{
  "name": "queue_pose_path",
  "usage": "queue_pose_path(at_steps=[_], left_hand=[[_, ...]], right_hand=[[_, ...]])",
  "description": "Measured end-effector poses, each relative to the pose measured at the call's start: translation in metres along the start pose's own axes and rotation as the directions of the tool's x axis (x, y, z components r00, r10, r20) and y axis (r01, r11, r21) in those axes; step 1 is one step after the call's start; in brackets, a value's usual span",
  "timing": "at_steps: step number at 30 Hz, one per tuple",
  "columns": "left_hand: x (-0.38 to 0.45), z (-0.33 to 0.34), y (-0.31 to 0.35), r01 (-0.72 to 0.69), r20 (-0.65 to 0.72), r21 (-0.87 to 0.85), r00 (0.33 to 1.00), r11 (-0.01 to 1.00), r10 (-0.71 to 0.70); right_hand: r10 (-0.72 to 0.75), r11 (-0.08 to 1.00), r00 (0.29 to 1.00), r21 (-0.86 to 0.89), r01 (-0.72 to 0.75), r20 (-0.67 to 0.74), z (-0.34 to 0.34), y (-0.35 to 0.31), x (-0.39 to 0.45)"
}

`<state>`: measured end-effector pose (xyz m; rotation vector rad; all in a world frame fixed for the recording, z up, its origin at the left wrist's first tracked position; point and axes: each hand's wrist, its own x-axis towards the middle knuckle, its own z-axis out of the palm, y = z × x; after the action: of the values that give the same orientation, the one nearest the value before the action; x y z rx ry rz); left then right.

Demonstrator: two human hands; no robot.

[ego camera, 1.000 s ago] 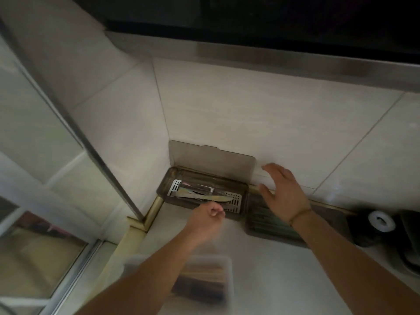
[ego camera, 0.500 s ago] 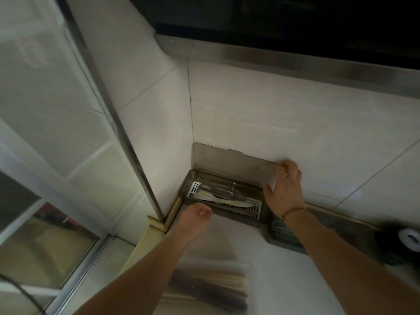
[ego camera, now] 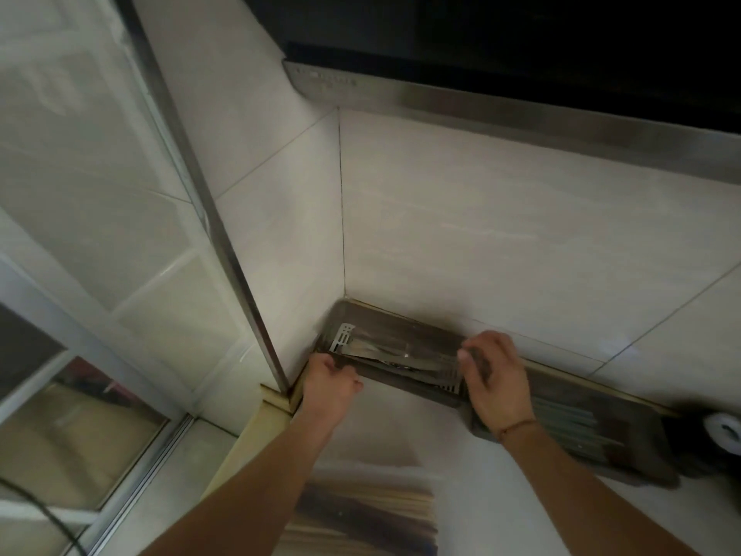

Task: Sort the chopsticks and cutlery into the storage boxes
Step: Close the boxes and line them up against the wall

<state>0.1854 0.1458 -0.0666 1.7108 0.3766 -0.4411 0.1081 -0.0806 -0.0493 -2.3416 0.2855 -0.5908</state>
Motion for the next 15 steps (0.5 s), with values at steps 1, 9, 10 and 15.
queue_pose_path(at_steps=[1, 9, 10, 15], left_hand=[[-0.001, -0.003, 0.001, -0.009, -0.042, -0.011, 0.999, 1.000, 0.008], [-0.012, 0.000, 0.016, 0.066, 0.014, -0.146, 0.998, 0.987, -0.065], [-0.012, 0.001, 0.017, 0.089, 0.005, -0.162, 0.996, 0.983, -0.090], [-0.030, -0.014, 0.018, -0.107, 0.071, 0.228, 0.993, 0.968, 0.093]], right_hand=[[-0.061, 0.989, 0.994, -0.129, 0.072, 0.088, 0.004, 0.008, -0.008], [-0.043, 0.769, 0.904, -0.564, 0.302, 0.425, 0.010, 0.009, -0.005], [-0.012, 0.742, 0.883, -0.587, 0.323, 0.470, 0.011, 0.004, 0.004], [0.134, 0.680, 0.778, -0.628, 0.378, 0.613, 0.030, -0.020, 0.040]])
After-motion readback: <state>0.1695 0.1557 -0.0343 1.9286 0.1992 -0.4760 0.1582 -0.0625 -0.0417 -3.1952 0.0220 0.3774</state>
